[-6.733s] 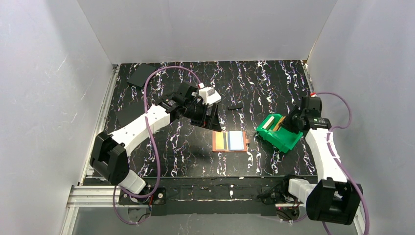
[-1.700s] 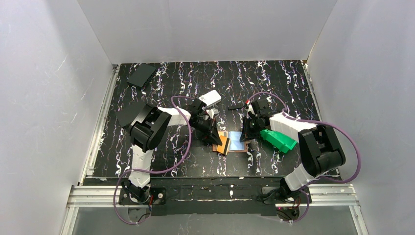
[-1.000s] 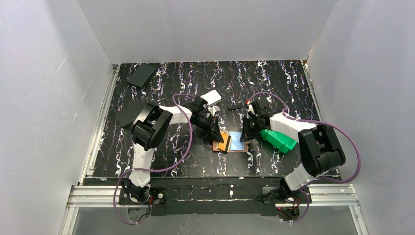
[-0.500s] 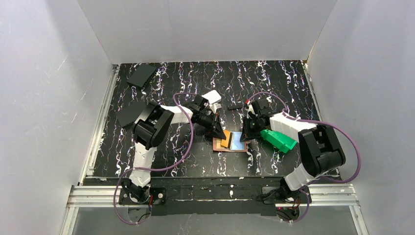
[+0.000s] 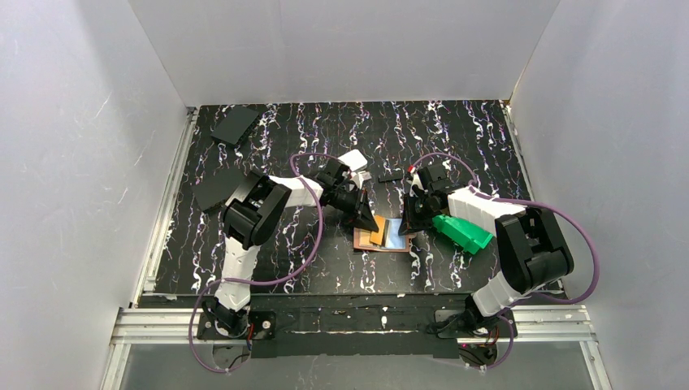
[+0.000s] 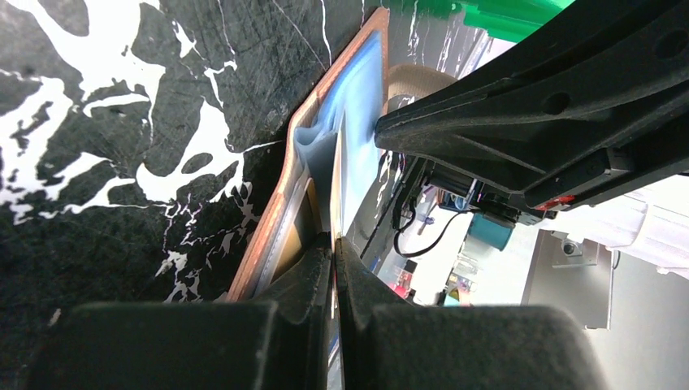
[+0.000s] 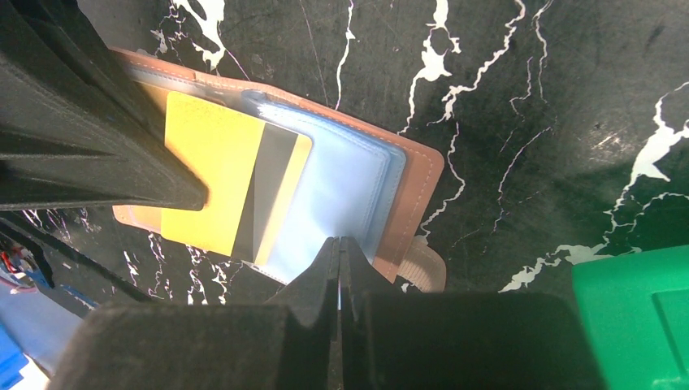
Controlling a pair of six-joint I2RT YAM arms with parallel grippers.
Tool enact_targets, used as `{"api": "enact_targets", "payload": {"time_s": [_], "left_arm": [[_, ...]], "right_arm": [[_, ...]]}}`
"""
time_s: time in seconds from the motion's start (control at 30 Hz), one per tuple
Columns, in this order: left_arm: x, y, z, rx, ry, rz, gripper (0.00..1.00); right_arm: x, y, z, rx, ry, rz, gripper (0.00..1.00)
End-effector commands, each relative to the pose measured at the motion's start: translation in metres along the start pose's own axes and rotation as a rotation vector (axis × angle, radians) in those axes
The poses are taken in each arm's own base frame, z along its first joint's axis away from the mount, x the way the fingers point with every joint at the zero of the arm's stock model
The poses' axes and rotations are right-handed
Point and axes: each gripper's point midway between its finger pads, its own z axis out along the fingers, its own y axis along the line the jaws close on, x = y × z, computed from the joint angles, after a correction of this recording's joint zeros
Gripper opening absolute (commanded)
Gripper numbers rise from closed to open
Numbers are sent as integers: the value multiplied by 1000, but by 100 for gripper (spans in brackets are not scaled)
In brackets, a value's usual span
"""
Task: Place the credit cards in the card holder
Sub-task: Insert the credit card into the card holder.
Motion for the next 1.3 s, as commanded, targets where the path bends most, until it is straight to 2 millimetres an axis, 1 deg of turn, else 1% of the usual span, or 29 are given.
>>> {"api": "enact_targets", "payload": {"time_s": [0.0, 0.17, 0.27, 0.5, 0.53, 0.57, 0.6, 0.63, 0.8, 0.87, 0.93, 1.03, 1.17, 1.27], "left_arm": [[-5, 1, 1, -34, -41, 20, 0], [-9, -1, 2, -17, -88, -30, 0], [-7, -1, 4, -8, -109, -61, 0], [-4, -9, 9, -29, -137, -53, 0], [-5, -11, 7, -30, -144, -50, 2], [-5, -13, 6, -30, -147, -49, 6], [-4, -15, 6, -27, -144, -44, 11], [-3, -16, 5, -29, -142, -46, 19], [3, -18, -3, -65, -136, -30, 41], [4, -17, -10, -123, -136, -7, 47], [6, -14, -18, -198, -126, 19, 51], [8, -12, -25, -246, -126, 27, 56], [10, -9, -24, -257, -123, 22, 57], [9, -11, -18, -234, -108, 21, 56]], "right_arm": [[7, -5, 1, 8, 19, -6, 4], [7, -5, 0, 6, 17, -4, 4], [7, -3, 1, -1, 17, -3, 4], [8, -2, 2, -13, 14, 5, 4], [8, -2, 1, -13, 12, 5, 4], [7, -1, 1, -13, 10, 4, 4], [7, -1, 0, -12, 8, 3, 4], [7, -1, -1, -9, 8, 2, 4], [5, -2, -4, -2, 2, -2, 4], [5, -2, -4, -1, 1, -1, 4], [5, -2, -4, -4, 1, -3, 4], [5, -2, -4, -5, 4, -3, 4], [4, -1, -4, -7, 3, -4, 4], [5, -1, -4, -9, 6, -4, 4]]}}
